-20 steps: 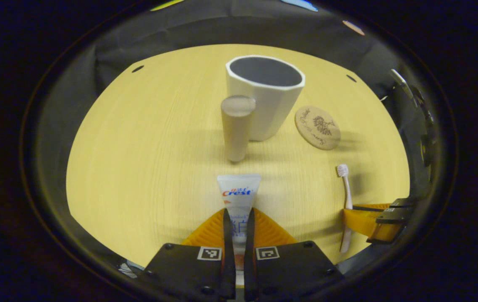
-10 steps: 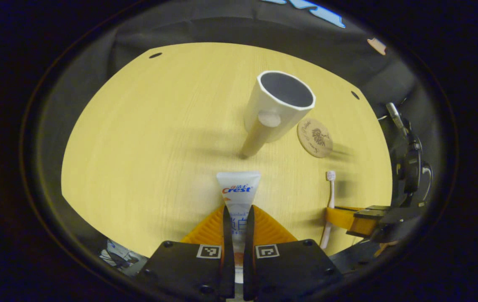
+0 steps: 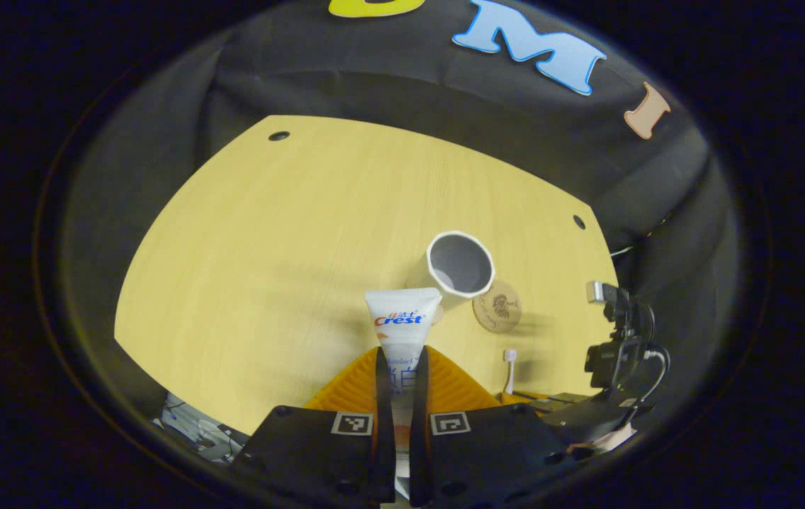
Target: Put the toothbrush and toothpaste on the desktop into the cup, then pick up the cup and place it on the coaster on the desktop.
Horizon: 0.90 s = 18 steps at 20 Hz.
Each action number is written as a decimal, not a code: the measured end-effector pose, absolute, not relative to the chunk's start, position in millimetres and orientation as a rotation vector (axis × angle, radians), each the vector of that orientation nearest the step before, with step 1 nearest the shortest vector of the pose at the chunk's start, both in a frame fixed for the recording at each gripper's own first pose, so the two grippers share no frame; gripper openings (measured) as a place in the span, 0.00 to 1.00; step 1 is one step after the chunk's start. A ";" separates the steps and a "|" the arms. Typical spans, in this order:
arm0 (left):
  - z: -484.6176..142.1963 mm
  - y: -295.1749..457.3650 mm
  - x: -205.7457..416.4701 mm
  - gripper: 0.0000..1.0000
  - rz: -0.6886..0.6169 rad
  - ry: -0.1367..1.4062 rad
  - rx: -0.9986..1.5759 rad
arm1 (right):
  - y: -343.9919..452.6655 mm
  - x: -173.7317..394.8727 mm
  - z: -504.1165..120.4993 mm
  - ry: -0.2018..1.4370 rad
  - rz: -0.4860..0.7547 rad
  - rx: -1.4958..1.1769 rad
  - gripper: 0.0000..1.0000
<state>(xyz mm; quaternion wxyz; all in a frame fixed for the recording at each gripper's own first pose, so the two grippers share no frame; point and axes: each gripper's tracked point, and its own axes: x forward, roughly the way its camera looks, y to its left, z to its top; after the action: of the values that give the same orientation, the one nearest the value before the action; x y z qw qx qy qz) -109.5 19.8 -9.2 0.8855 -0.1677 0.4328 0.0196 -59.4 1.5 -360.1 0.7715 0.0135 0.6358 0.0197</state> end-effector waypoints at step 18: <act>25.2 -19.4 91.6 0.15 -0.100 0.619 -0.190 | 3.1 -60.8 -360.1 1.347 0.006 -0.008 0.03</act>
<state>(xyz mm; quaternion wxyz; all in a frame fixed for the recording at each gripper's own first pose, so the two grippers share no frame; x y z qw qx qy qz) 91.6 -19.4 25.2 0.9467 -0.0932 0.3042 -0.0493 -60.8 3.1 -360.1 0.7815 -0.0035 0.6239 0.0029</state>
